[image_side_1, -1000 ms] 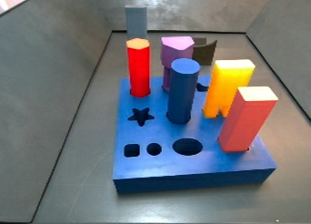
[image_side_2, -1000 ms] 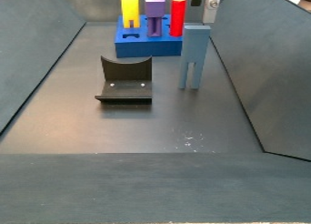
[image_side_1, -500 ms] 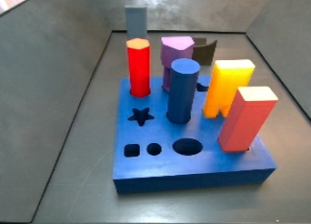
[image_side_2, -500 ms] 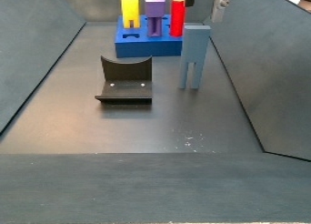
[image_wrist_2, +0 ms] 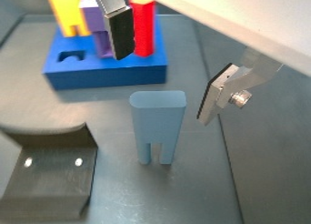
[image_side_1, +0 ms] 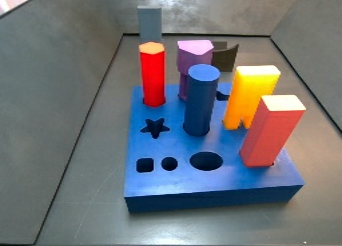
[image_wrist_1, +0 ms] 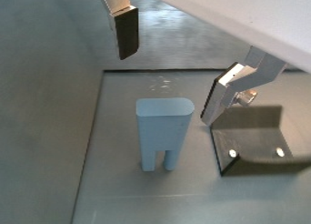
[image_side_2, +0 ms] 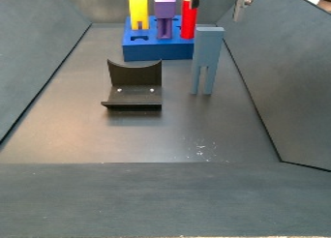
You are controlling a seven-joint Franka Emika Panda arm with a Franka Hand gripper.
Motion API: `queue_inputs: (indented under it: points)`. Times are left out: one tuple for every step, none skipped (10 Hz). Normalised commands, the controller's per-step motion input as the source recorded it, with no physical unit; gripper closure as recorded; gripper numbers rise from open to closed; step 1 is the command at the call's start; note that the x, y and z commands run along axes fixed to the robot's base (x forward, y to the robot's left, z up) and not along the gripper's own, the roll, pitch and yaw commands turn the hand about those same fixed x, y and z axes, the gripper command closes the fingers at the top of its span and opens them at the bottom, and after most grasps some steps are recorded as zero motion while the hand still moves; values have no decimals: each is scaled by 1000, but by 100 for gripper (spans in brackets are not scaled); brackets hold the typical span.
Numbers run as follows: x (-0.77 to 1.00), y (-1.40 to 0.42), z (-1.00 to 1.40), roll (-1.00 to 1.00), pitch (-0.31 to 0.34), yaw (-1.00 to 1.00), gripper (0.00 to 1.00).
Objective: Pick up the square-circle object. Move up. Rotate the square-circle object. Move to above the board. Insert the square-circle object.
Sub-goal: Rotate the square-circle object.
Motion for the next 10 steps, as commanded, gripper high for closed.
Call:
queue_inputs:
  points:
    - [36,-4,-27,-2,22,1000,0]
    - [37,-4,-26,-2,25,1000,0]
    - [37,-4,-26,-2,28,1000,0]
    - [37,-4,-26,-2,31,1000,0]
    - [37,-4,-25,-3,35,1000,0]
    - [37,-4,-25,-3,40,1000,0]
    - [38,-4,-24,-4,47,1000,0]
    - [38,-4,-23,-5,60,1000,0]
    - [39,-4,-22,-5,67,894,0]
    - [40,-4,-20,-5,66,643,0]
